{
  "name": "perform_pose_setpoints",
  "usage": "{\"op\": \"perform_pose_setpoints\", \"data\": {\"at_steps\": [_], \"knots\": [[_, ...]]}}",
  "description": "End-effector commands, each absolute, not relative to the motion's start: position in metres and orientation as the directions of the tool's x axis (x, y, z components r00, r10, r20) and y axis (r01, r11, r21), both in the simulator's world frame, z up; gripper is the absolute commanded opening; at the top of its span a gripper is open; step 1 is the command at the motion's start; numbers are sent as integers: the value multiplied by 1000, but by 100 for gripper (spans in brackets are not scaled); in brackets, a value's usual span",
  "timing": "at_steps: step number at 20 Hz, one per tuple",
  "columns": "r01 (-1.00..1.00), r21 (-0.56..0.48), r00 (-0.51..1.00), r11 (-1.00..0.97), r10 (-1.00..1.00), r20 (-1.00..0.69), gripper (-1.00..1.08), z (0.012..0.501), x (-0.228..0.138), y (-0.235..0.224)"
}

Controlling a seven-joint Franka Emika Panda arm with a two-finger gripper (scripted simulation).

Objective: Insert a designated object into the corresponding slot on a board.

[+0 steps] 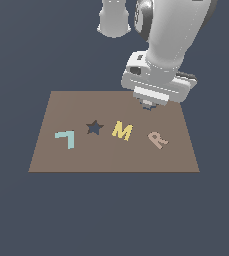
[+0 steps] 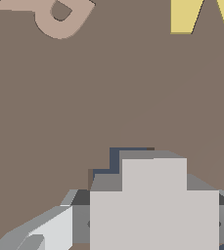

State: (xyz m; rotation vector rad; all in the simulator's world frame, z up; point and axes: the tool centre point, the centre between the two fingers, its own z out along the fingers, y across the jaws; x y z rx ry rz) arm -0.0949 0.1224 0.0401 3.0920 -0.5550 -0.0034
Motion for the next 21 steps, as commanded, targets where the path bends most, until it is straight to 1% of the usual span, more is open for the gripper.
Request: {"op": "perform_pose_setpoints", "data": {"at_steps": [1,11,12,21], "knots": [[-346,1,938,-938,-346,-2,-100,41,-95,128],[-345,0,939,-939,-345,-2,-100,31,-94,128],[-345,0,939,-939,-345,-2,100,31,-94,128],[-345,0,939,-939,-345,-2,100,31,-94,128]]}}
